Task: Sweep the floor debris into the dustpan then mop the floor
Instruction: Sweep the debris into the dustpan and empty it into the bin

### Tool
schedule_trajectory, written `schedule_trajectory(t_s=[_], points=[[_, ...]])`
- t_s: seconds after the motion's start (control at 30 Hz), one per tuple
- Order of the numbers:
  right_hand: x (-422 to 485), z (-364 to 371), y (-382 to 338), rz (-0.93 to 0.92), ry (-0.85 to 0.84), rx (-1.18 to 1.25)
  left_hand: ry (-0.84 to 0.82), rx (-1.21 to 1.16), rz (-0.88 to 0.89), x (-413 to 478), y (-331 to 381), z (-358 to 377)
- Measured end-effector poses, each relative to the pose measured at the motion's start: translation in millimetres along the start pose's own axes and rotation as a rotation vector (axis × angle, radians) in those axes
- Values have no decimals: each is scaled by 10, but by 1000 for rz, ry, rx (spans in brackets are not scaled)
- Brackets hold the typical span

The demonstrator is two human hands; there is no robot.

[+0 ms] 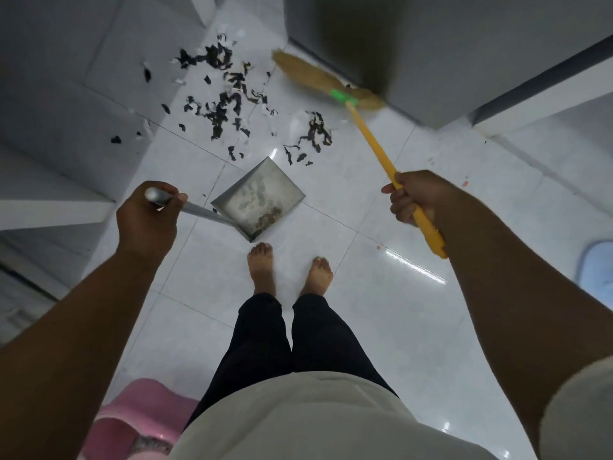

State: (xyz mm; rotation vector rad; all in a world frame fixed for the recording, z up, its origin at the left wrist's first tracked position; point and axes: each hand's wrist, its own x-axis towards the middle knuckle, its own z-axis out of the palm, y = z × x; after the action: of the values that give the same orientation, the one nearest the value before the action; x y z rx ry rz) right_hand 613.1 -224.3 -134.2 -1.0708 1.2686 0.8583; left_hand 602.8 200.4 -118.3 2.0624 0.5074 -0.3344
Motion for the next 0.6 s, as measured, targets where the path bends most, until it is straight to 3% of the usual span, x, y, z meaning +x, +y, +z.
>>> schedule_trajectory(t_s=[0.13, 0.27, 0.43, 0.6], points=[[344, 165, -282, 62, 58, 78, 21, 30, -15, 2, -116, -48], [471, 457, -289, 133, -14, 110, 30, 54, 6, 14, -140, -89], [140, 635, 61, 169, -144, 51, 33, 28, -14, 44, -147, -148], [-356, 460, 437, 146, -156, 7, 36, 20, -69, 78, -165, -270]])
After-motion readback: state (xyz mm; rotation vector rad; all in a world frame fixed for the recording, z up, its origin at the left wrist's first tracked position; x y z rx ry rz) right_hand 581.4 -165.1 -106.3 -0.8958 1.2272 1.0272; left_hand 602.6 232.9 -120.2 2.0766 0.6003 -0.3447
